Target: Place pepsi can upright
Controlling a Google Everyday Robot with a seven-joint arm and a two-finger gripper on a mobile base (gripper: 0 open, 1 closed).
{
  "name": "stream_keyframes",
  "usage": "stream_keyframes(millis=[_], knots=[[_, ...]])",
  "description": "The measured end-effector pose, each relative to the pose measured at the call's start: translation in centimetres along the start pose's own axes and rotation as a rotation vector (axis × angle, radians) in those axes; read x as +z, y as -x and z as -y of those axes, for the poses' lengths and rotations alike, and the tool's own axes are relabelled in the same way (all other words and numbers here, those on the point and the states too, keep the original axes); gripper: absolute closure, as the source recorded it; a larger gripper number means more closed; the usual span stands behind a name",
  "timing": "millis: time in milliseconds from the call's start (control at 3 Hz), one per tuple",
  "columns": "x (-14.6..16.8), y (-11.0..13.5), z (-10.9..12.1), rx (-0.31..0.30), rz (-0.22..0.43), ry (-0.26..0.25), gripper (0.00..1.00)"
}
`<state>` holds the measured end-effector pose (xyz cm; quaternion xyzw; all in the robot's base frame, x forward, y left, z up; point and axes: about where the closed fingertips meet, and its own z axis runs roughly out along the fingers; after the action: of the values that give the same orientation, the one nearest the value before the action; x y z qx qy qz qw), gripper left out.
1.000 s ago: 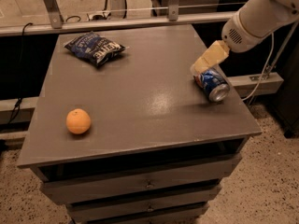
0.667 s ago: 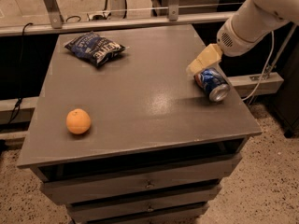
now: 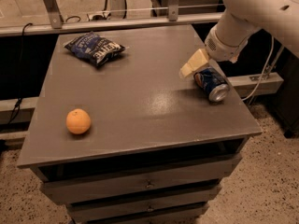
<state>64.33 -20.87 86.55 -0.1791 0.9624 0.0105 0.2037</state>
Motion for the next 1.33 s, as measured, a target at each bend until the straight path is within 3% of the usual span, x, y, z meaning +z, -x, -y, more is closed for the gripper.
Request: stream_keyframes(millis=[333,1000,1333], knots=[[1.32,-0.38,0.18,0.032,-0.051,-0.021,0.00],[2.02,-0.96,0.32,0.056,-0.090,-0.048,0.42],[1.50,-0.86,0.21,0.036,-0.061,-0.049,0.65]])
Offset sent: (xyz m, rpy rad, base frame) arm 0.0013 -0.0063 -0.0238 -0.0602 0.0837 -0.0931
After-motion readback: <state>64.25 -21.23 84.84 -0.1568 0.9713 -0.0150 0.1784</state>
